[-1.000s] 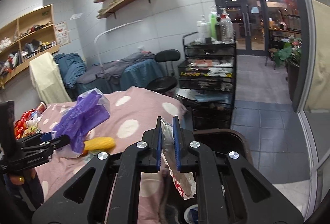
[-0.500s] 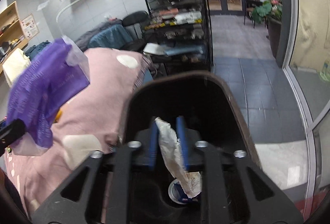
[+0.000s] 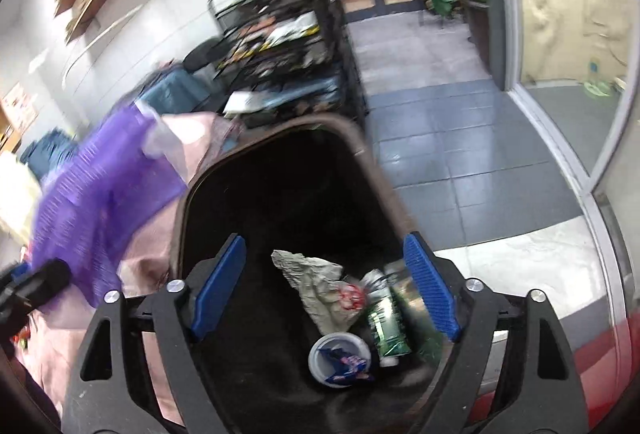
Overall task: Collect trash
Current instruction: 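Lower the purple tissue pack into the bin and open the left gripper, then move both grippers back over the bed toward the yellow foam net, then grasp the yellow foam net with the right gripper while the left reaches the white tissue, then grasp the white tissue with the left gripper while the right drops the yellow net into the bin, then lower the white tissue into the bin and open the left gripper, then move both grippers back over the bed toward the pink snack packet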
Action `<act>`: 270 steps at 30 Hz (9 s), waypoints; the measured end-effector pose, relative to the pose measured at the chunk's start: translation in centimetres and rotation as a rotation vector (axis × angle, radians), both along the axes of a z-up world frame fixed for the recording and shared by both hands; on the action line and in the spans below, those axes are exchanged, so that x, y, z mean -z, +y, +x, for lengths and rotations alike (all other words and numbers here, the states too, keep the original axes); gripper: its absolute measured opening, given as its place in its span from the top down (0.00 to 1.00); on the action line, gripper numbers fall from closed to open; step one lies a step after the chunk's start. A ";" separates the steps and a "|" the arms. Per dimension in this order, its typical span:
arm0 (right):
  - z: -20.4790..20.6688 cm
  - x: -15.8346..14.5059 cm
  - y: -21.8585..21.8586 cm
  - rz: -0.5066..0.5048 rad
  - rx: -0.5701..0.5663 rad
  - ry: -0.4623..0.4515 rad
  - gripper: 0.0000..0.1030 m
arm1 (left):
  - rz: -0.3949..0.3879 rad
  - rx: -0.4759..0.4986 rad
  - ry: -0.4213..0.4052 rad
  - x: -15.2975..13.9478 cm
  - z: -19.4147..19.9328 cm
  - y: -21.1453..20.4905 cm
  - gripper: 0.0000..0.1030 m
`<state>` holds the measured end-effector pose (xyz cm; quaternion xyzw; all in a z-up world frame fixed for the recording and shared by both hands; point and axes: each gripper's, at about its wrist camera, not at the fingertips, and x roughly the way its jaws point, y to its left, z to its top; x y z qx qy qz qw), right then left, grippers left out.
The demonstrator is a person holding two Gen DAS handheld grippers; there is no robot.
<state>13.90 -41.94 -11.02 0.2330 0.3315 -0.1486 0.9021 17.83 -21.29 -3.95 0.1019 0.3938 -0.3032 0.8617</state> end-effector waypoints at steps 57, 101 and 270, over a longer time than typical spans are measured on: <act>3.3 -8.1 11.8 -0.078 -0.251 -0.175 0.05 | -0.047 -0.275 -0.311 -4.2 -4.6 13.2 0.05; 13.7 -5.2 33.3 -0.314 -0.805 0.072 0.80 | 0.056 -0.527 -0.003 1.3 2.8 29.6 0.24; 8.1 -7.4 24.0 -0.004 -0.669 -0.081 0.10 | 0.033 -0.569 -0.047 0.8 0.0 29.5 0.07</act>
